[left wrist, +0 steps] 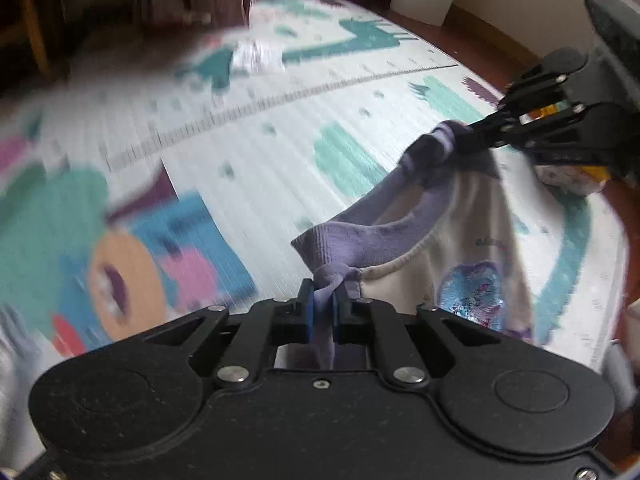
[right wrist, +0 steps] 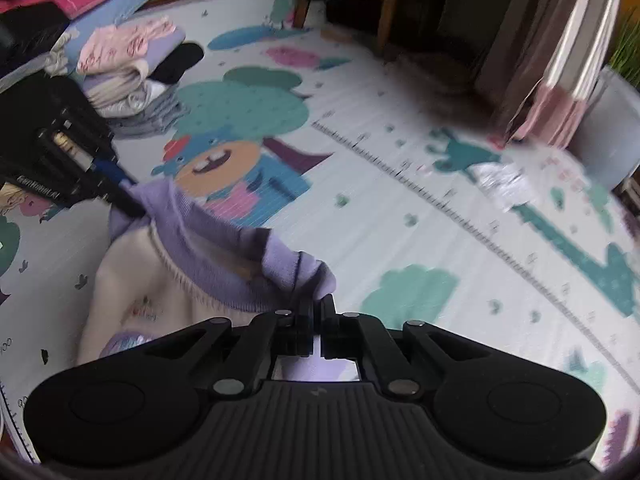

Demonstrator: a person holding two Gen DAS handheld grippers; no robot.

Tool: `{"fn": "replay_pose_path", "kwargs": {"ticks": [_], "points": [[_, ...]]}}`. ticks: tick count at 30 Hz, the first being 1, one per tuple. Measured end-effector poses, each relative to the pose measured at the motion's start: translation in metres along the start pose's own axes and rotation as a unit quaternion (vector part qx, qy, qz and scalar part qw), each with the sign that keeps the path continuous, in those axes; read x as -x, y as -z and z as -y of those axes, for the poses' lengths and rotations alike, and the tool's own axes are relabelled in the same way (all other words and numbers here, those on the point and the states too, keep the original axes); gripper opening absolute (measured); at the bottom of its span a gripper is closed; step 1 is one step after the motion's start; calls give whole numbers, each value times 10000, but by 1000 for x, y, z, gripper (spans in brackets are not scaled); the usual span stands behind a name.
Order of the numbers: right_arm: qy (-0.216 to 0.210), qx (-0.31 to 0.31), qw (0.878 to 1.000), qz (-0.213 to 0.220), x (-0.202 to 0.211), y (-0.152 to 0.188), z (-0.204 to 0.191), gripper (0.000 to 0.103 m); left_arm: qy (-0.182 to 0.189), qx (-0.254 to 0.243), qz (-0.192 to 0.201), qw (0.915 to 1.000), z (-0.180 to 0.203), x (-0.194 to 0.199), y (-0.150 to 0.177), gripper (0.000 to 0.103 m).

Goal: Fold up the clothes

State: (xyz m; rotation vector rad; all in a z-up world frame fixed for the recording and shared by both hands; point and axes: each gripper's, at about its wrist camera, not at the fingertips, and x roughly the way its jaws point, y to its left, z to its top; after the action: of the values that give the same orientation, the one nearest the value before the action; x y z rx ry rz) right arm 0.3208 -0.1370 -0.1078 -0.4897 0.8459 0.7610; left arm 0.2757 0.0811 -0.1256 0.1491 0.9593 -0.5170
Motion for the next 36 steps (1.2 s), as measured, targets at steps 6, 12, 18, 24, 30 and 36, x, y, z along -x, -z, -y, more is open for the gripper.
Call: {"fn": "replay_pose_path", "kwargs": {"ticks": [6, 12, 18, 24, 30, 36], "points": [[423, -152, 9981, 427, 30, -14, 22, 4, -704, -679, 322, 9947, 23, 8, -45, 6], [957, -560, 9891, 969, 41, -10, 43, 4, -1255, -1201, 660, 9826, 36, 5, -69, 6], [1388, -611, 9813, 1185, 34, -15, 59, 4, -1932, -1662, 913, 9627, 51, -4, -90, 4], [1945, -887, 9541, 2098, 62, -31, 78, 4, -2782, -1875, 1904, 9226, 58, 16, -113, 3], [2597, -349, 9139, 3101, 91, -34, 70, 4, -2992, -2153, 2442, 8969, 67, 40, -119, 3], [2037, 277, 9558, 2104, 42, 29, 59, 4, -2606, -3254, 1478, 8969, 78, -15, -52, 3]]}}
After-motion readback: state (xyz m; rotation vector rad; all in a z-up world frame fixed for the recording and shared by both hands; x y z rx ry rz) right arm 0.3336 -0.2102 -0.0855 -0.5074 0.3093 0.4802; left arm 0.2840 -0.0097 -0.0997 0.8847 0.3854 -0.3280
